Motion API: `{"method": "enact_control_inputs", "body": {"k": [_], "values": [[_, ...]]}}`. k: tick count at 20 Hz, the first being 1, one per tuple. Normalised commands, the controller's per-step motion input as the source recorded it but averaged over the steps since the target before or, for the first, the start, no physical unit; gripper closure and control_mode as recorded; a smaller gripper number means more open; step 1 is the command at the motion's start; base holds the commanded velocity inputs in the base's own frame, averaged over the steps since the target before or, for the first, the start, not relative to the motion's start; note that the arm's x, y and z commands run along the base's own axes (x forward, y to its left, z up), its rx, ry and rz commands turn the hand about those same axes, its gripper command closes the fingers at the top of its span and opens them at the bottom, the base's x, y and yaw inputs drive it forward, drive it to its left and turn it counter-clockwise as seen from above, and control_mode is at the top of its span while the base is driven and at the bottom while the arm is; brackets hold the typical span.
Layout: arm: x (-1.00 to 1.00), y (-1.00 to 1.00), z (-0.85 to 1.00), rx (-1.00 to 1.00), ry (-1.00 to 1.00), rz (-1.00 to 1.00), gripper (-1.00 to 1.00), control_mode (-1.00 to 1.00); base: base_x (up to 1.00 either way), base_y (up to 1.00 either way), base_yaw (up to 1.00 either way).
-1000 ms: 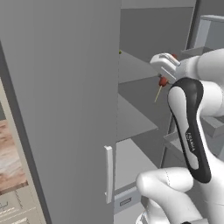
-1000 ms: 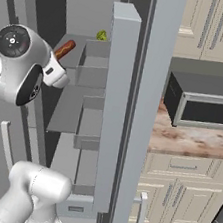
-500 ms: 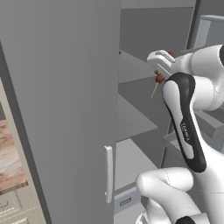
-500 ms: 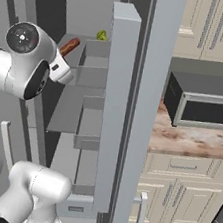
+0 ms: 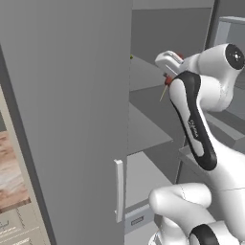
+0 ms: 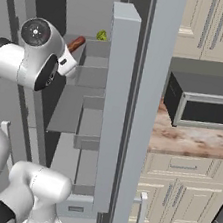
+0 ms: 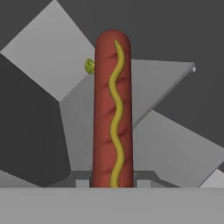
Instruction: Store the hot dog in the freezer for long-term storage. Close the freezer door after placing the cooked food.
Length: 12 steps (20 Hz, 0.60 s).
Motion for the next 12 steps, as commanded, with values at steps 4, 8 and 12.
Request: {"method": "enact_control_inputs", "body": {"k": [4, 8, 12], "values": [[0.33, 0.07, 0.0, 0.0, 0.05, 0.0, 1.0, -1.0, 0.0, 0.0, 0.0], [0.36, 0.11, 0.0, 0.0, 0.07, 0.0, 1.0, -1.0, 0.0, 0.0, 0.0], [0.41, 0.01, 0.0, -0.01, 0.09, 0.0, 1.0, -1.0, 0.0, 0.0, 0.0]]}}
